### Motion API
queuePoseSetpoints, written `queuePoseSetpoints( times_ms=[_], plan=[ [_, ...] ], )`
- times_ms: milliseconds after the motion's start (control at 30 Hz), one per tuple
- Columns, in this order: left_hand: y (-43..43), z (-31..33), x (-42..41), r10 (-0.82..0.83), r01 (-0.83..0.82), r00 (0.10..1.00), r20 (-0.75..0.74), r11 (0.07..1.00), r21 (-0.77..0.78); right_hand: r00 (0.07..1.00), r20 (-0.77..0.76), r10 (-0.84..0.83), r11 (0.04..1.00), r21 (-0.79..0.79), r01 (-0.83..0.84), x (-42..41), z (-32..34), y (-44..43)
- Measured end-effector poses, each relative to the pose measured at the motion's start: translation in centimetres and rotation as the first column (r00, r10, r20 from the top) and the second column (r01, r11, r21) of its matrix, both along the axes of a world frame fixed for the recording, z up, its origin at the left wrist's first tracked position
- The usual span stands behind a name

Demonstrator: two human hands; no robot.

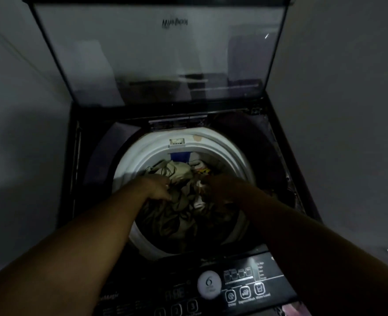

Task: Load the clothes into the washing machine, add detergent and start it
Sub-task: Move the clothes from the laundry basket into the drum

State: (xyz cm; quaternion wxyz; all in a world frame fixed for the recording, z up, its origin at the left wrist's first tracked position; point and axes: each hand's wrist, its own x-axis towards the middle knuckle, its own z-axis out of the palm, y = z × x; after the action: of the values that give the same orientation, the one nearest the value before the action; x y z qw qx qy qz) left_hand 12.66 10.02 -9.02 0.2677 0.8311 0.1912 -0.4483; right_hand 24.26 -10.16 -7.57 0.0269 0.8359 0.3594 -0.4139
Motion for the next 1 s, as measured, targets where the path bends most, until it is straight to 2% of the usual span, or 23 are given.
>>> queuePoseSetpoints(
  times_ms=[67, 133, 233, 333, 433, 633, 833, 1000],
  plan=[
    [-0.3, 2.2, 0.9, 0.010, -0.015, 0.991, 0.136, 0.999, 0.034, 1.000, 0.020, 0.003, 0.998, 0.063, -0.005, 0.5, 1.8, -0.1],
    [-1.3, 4.5, 2.1, 0.034, -0.033, 0.959, 0.282, 0.999, -0.007, 0.994, 0.103, 0.031, 0.988, 0.148, -0.046, 1.6, 3.8, -0.6],
    [-3.4, 7.6, 4.3, 0.123, -0.099, 0.860, 0.495, 0.992, -0.075, 0.975, 0.220, -0.016, 0.967, 0.253, -0.041, 2.5, 8.0, -2.3],
    [-6.1, 10.6, 6.6, 0.173, -0.129, 0.772, 0.612, 0.985, -0.116, 0.946, 0.303, -0.113, 0.917, 0.398, -0.018, 3.6, 11.9, -5.5],
    [-9.8, 13.2, 8.9, 0.181, -0.100, 0.717, 0.673, 0.982, -0.158, 0.905, 0.348, -0.243, 0.876, 0.479, 0.051, 5.0, 14.1, -9.7],
    [-21.3, 16.3, 12.9, 0.111, 0.049, 0.629, 0.769, 0.982, -0.182, 0.816, 0.357, -0.455, 0.829, 0.504, 0.241, 6.8, 15.1, -22.4],
    [-35.6, 14.5, 15.6, 0.016, 0.177, 0.674, 0.738, 0.967, -0.183, 0.750, 0.304, -0.588, 0.781, 0.455, 0.427, 6.4, 11.5, -37.2],
    [-46.9, 8.3, 16.1, -0.038, 0.238, 0.752, 0.659, 0.947, -0.217, 0.697, 0.213, -0.685, 0.713, 0.392, 0.581, 4.1, 4.9, -48.7]
  ],
)
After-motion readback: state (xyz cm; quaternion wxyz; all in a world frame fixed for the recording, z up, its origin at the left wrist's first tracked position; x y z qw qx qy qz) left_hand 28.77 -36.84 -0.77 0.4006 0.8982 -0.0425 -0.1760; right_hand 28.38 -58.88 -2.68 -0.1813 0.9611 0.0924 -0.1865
